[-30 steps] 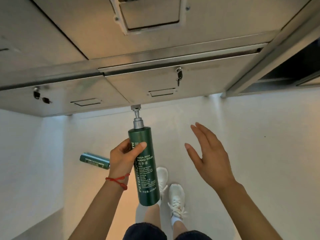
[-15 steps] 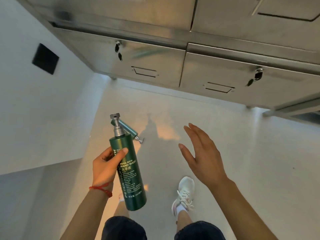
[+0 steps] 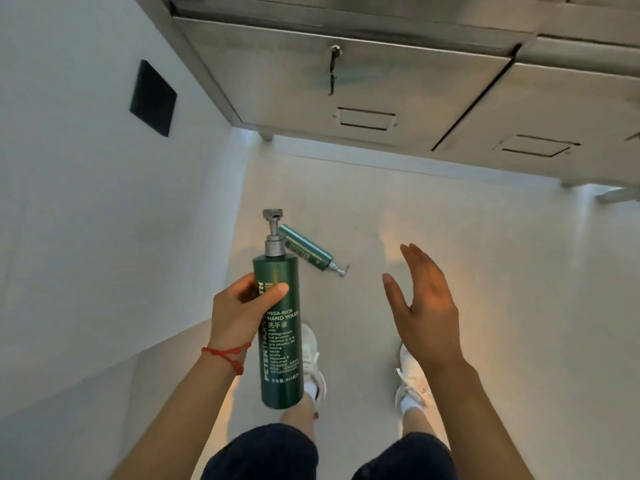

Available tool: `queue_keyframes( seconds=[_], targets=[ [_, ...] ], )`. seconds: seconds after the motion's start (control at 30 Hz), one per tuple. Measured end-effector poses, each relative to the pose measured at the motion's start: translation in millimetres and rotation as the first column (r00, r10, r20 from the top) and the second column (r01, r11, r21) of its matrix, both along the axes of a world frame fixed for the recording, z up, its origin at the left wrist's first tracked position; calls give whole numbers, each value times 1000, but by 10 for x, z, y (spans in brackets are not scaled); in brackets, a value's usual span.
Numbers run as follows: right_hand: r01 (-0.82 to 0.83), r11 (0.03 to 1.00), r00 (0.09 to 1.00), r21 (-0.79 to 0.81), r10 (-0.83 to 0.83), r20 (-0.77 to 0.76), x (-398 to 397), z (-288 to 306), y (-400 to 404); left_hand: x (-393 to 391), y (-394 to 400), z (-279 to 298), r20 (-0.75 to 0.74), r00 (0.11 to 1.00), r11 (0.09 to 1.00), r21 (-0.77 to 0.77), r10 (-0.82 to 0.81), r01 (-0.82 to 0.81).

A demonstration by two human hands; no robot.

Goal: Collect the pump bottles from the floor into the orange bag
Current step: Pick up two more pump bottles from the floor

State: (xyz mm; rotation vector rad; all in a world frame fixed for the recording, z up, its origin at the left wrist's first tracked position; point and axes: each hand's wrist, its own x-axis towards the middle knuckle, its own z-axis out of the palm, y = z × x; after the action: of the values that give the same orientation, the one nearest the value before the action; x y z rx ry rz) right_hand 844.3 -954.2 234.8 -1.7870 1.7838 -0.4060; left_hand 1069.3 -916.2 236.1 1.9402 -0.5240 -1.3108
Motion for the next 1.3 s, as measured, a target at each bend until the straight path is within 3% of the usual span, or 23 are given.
queue_keyframes(
  seconds=[0.17,0.37,0.53,0.6,0.67,0.73,0.77,0.83,0.9,1.03,1.13,1.2,1.3],
  targets=[
    [70,976,988,204,-96,118,520,-378,44,296,-120,-312,-20,1000,1000,-3,-12,12],
    [236,879,872,414,-380,308,905,-1393,20,562,-204,-1150,-20,1000,999,46,24,-23],
    [245,822,878,513,-413,243,1207,-2559,-84,729,-270,-2125,-16,1000,996,87,17,-15],
    [311,724,845,615,-507,170,1330,-3015,-131,816,-289,-2510,1,1000,995,99,25,-25],
    [417,486,685,768,-723,86,1436,-3416,-165,913,-288,-2845,12,999,994,100,31,-32],
    [390,179,393,903,-920,13,1527,-3740,-184,998,-250,-3118,13,999,994,99,36,-37],
    [346,70,260,936,-965,-24,1560,-3872,-194,1032,-219,-3228,13,999,994,101,39,-41],
    [317,-43,73,948,-995,-70,1609,-4103,-235,1077,-146,-3402,6,998,993,107,55,-56],
    [342,-99,-45,935,-995,-89,1662,-4283,-291,1092,-60,-3523,-5,998,991,121,66,-65],
    [390,-104,-168,915,-985,-40,1763,-4466,-375,1035,95,-3644,-22,996,986,148,83,-79],
    [440,-44,-170,897,-985,35,1779,-4451,-389,969,161,-3605,-28,995,984,155,97,-91],
    [496,48,-102,867,-988,113,1727,-4350,-388,939,160,-3497,-37,993,984,147,111,-104],
    [536,276,65,798,-956,287,1541,-4065,-340,904,91,-3200,-43,992,985,132,120,-113]
  ],
)
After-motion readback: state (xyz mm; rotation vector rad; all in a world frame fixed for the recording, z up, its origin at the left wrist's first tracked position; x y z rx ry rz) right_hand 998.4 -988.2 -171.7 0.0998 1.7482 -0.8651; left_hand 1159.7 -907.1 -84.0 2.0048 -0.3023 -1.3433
